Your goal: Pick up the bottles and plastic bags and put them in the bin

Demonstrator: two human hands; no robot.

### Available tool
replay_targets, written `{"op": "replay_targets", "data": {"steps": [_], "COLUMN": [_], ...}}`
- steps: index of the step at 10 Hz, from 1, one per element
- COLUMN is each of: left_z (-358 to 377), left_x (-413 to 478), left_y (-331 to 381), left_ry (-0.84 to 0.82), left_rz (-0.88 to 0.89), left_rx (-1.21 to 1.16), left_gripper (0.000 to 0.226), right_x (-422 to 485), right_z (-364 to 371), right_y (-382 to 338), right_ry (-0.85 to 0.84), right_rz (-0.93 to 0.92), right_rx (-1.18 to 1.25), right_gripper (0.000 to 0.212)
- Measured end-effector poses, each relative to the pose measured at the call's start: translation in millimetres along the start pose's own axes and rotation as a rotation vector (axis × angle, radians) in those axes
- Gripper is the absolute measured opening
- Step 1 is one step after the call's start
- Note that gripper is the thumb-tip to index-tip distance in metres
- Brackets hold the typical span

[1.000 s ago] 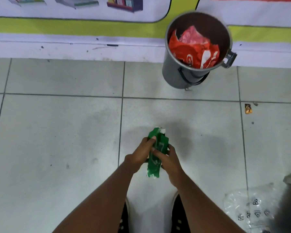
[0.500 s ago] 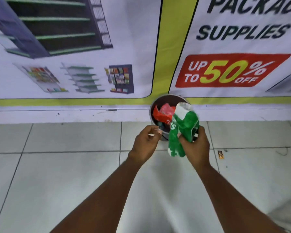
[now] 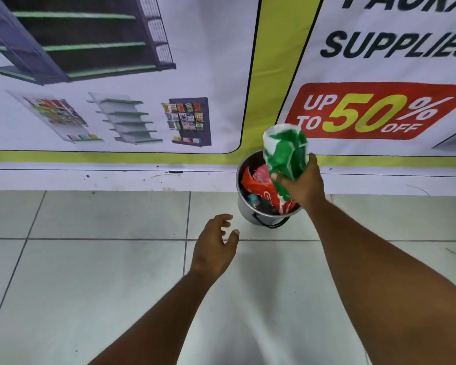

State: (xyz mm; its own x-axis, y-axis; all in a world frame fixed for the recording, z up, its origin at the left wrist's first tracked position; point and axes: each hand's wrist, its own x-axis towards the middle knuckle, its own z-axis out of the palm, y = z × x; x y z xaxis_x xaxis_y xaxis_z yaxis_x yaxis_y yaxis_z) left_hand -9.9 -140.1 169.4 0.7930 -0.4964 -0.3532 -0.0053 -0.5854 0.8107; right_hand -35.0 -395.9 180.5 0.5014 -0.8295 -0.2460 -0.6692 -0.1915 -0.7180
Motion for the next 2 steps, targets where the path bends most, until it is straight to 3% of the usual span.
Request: {"op": "replay_targets", "data": {"steps": [1, 2], "left_z": [-10, -25], "left_x": [10, 23], "left_y": [19, 55], "left_ry": [0.072, 0.166], "left_rz": [0.101, 0.209], "left_rx": [0.074, 0.164], "left_gripper": [0.045, 0.051], "right_x": [-7, -19], "right_z": [1, -13], "right_y": [6, -4], "right_ry": [-0.065, -0.034], "right_rz": [0.062, -0.036], "right_rx": [-0.148, -0.221], "right_gripper": [0.128, 0.119]}}
